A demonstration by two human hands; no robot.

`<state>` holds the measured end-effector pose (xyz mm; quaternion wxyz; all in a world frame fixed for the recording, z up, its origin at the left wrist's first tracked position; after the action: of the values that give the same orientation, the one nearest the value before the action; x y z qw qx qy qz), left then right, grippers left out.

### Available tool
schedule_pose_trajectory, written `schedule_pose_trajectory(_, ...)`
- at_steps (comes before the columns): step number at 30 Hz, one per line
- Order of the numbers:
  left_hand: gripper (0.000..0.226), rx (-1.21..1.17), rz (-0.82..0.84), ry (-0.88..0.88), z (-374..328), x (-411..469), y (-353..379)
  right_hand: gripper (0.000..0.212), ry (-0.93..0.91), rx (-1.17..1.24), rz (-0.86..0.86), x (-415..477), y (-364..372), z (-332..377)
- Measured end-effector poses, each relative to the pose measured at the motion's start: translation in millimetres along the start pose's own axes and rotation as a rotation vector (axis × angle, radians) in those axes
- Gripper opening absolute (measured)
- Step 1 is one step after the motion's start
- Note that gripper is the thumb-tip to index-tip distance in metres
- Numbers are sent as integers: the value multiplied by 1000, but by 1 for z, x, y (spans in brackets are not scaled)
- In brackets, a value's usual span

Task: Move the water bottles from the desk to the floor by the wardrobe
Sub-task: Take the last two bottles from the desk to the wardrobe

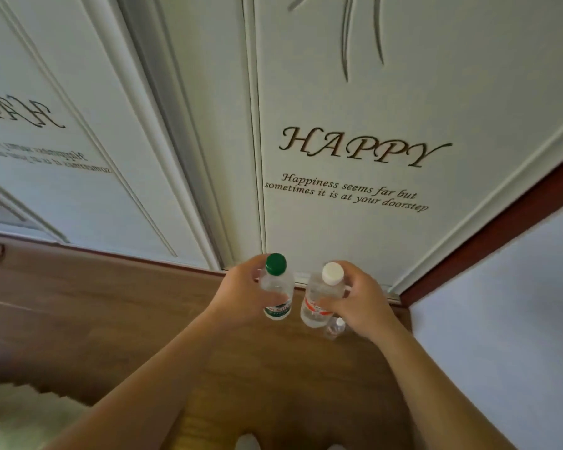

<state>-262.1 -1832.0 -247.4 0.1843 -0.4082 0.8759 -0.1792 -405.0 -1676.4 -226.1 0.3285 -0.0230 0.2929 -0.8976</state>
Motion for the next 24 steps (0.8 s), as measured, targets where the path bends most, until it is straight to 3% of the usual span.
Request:
schedule_pose_trajectory(10, 45, 44, -25, -86, 207, 120, 139, 51, 51, -17, 80, 125, 148, -213)
schedule_pose_trajectory(17, 52, 52, -14, -118, 381, 183, 244, 57, 100, -65, 69, 185, 263, -392)
schedule_pose_trajectory(24, 57, 61, 11, -121, 478, 225, 304, 64, 120, -103, 55, 219, 331, -487)
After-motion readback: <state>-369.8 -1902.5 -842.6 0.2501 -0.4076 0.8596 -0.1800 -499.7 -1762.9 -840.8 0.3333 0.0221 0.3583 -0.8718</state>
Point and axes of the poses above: each hand's wrist, its own x-axis towards the middle knuckle, its own y-axis out of the palm, z = x × y, the point moved 10 cm from there along x, towards the middle knuckle, and after that the axes turned 13 degrees about -z, right-handed, at the moved point
